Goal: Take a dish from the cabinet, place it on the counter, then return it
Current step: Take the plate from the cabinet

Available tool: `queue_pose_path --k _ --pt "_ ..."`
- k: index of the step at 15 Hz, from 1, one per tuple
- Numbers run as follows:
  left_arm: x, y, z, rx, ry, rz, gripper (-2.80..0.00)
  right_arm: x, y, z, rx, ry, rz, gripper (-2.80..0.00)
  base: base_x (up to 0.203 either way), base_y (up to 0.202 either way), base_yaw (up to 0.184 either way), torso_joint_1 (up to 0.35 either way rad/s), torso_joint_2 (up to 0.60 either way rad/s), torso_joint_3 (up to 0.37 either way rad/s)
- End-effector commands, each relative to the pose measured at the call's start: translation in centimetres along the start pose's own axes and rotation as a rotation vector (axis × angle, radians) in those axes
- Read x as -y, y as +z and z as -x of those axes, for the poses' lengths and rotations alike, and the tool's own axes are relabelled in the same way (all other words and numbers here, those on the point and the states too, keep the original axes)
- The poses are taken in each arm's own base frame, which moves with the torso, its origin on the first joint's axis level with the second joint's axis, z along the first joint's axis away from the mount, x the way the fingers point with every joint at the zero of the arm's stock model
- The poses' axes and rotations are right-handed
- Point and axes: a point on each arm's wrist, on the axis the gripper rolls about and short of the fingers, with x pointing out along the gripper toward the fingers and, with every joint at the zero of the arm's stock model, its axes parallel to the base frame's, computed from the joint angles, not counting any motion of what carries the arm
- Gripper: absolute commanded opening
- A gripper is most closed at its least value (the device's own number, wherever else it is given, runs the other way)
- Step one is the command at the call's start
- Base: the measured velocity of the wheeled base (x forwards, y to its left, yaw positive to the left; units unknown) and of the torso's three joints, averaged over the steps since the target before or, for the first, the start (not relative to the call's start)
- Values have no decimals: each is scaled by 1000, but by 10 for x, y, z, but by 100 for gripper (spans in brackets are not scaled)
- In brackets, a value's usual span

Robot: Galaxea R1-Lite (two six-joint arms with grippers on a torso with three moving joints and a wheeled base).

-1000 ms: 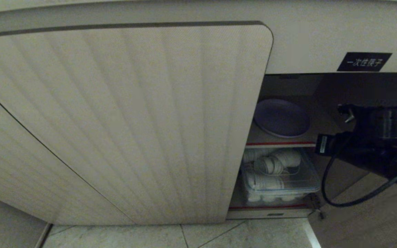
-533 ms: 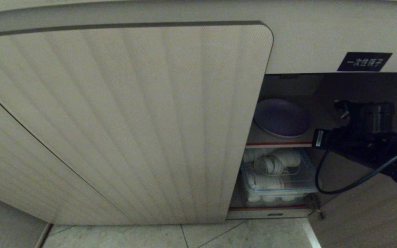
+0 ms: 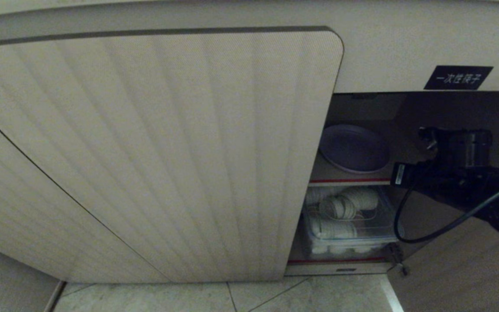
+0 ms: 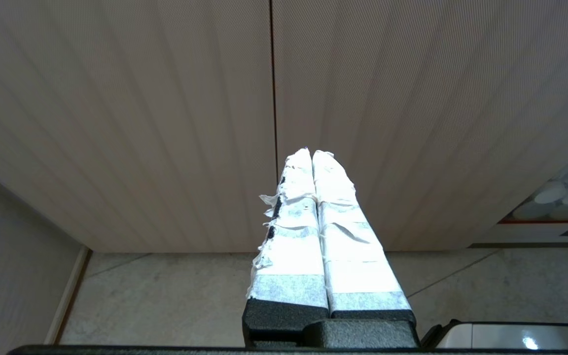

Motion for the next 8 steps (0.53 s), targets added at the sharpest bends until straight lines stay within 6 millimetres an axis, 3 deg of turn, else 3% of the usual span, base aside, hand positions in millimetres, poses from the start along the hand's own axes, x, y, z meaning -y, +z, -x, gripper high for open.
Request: queue_pose_path --k 1,8 --pt "0 0 0 1 0 0 -280 0 1 0 9 2 -4 0 0 0 0 0 0 0" --pt "0 0 0 1 0 0 -280 -1 3 0 22 3 -15 0 0 0 0 0 0 0"
